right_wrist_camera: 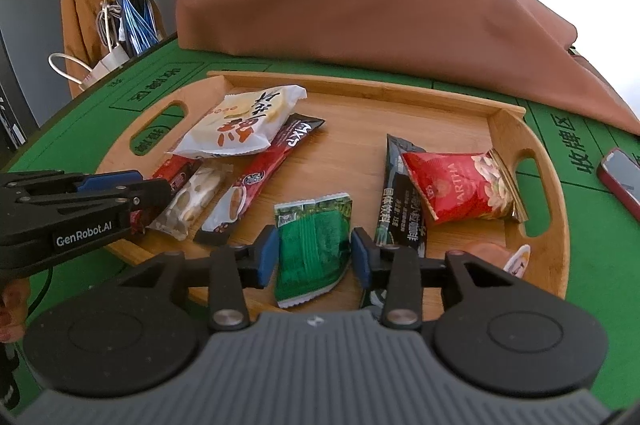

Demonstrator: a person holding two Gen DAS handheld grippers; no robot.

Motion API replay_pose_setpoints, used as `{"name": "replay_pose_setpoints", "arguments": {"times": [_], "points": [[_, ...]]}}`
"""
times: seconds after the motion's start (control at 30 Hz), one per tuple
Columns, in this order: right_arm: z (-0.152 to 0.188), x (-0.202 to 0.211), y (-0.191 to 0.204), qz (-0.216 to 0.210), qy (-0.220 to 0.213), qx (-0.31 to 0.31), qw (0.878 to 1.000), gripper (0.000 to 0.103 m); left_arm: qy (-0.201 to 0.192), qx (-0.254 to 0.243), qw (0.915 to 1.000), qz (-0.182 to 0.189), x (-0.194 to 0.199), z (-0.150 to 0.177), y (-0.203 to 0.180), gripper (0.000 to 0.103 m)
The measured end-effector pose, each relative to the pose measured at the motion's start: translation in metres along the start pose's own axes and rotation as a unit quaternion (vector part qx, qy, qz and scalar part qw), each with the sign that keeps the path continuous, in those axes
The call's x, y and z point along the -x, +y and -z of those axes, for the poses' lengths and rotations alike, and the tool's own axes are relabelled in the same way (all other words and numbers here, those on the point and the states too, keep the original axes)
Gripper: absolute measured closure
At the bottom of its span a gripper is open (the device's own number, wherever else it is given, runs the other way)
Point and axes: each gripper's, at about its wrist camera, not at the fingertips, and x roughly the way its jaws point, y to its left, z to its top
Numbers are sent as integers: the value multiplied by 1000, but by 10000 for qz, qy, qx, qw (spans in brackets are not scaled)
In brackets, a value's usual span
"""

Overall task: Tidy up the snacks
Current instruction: 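Carry the red bar and green packet onto the tray and open both tools, then withdraw both tools from the tray back to the remaining snacks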

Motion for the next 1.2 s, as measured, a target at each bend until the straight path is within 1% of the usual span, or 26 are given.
{"name": "replay_pose_setpoints", "arguments": {"times": [0.07, 0.13, 0.2, 0.27, 0.47, 0.57, 0.63, 0.67, 0.8, 0.93, 1.0, 1.07, 1.2], "points": [[0, 3, 0, -12, -32, 9, 10000, 44, 1, 7, 10000, 9, 2, 0, 0, 73], [0, 7, 1, -34, -67, 26, 10000, 44, 13, 29, 10000, 19, 4, 1, 1, 65], [0, 10, 2, -49, -98, 37, 9999, 43, 16, 16, 10000, 36, 8, 2, 0, 63], [1, 15, 2, -92, -137, 69, 9998, 39, -3, -29, 10000, 86, 14, 5, -1, 58], [5, 33, 4, -133, -291, 181, 9993, 34, -105, -107, 9997, 201, 35, 11, -5, 45], [9, 43, 2, -181, -348, 174, 9991, 33, -169, -223, 9994, 194, 46, 14, -8, 41], [13, 49, 0, -202, -376, 178, 9989, 32, -230, -278, 9992, 162, 53, 17, -10, 36], [15, 53, -2, -207, -388, 178, 9989, 31, -257, -287, 9991, 170, 57, 19, -10, 35], [25, 69, -8, -250, -486, 166, 9984, 27, -287, -191, 9989, 309, 69, 26, -7, 26], [39, 83, -14, -218, -546, 187, 9981, 21, -282, -230, 9985, 402, 79, 36, -4, 22], [46, 89, -16, -138, -568, 226, 9980, 20, -288, -313, 9983, 406, 83, 40, -5, 20], [53, 94, -18, -49, -592, 286, 9978, 17, -295, -371, 9981, 401, 87, 45, -5, 19], [64, 98, -23, 37, -537, 283, 9981, 15, -146, -351, 9983, 446, 86, 55, -4, 19]]}}
